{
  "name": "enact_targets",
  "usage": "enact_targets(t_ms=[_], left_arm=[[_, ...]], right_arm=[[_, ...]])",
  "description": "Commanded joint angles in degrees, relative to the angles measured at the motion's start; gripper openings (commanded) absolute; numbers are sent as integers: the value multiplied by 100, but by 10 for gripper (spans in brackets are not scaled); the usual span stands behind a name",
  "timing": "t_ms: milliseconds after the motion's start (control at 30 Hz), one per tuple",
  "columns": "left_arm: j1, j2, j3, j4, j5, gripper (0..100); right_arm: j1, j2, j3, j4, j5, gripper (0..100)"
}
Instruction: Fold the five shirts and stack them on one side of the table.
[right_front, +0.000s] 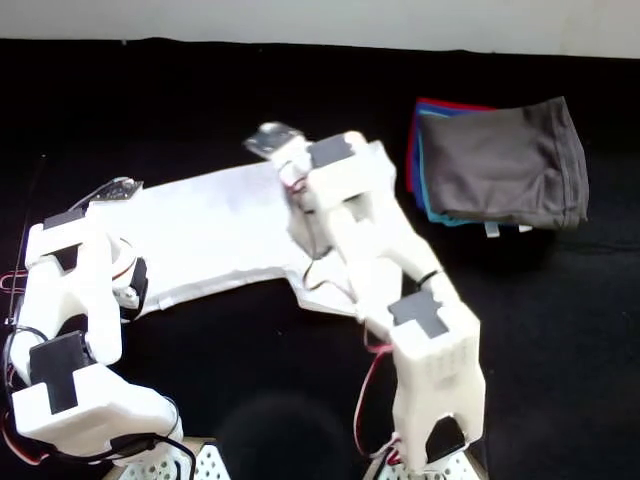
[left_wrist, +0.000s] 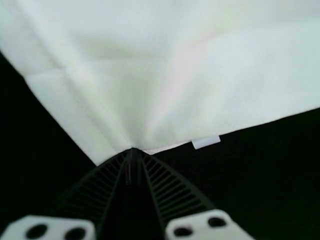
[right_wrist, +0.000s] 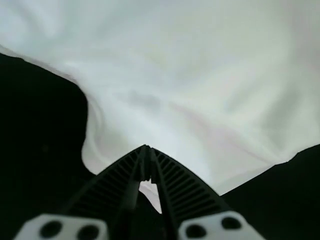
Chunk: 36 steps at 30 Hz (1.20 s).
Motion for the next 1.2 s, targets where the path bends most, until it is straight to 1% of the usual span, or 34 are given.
enact_targets(t_ms=[0, 100, 233, 300, 400, 500, 633, 833, 900, 967, 1067, 1167], left_arm=[[-48, 92, -13, -62, -53, 9], [-48, 92, -4, -62, -53, 9], [-48, 92, -4, -62, -53, 9], [-48, 92, -4, -62, -53, 9], [-48, 92, -4, -62, -53, 9], [-48, 92, -4, -70, -53, 9], [-48, 92, -4, -70, -53, 9], [-48, 92, -4, -79, -53, 9], [-48, 92, -13, -79, -53, 9], [-48, 92, -13, -79, -53, 9], [-48, 92, -13, -79, -53, 9], [-48, 92, -13, -79, -53, 9]], right_arm=[[418, 435, -242, 75, 62, 9], [822, 936, -295, 48, 149, 9], [1393, 1138, -470, -127, 659, 9], [1499, 1121, -576, -40, 721, 9], [1437, 998, -822, 356, 730, 9], [1209, 655, -1051, 637, 721, 9], [778, -4, -1059, 769, 703, 9], [-233, -330, -233, 752, 695, 9], [-505, -321, 163, 576, 695, 9], [-637, -330, 611, 180, 695, 9], [-681, -330, 1262, -391, 695, 9], [-690, -435, 1560, -444, 695, 9]])
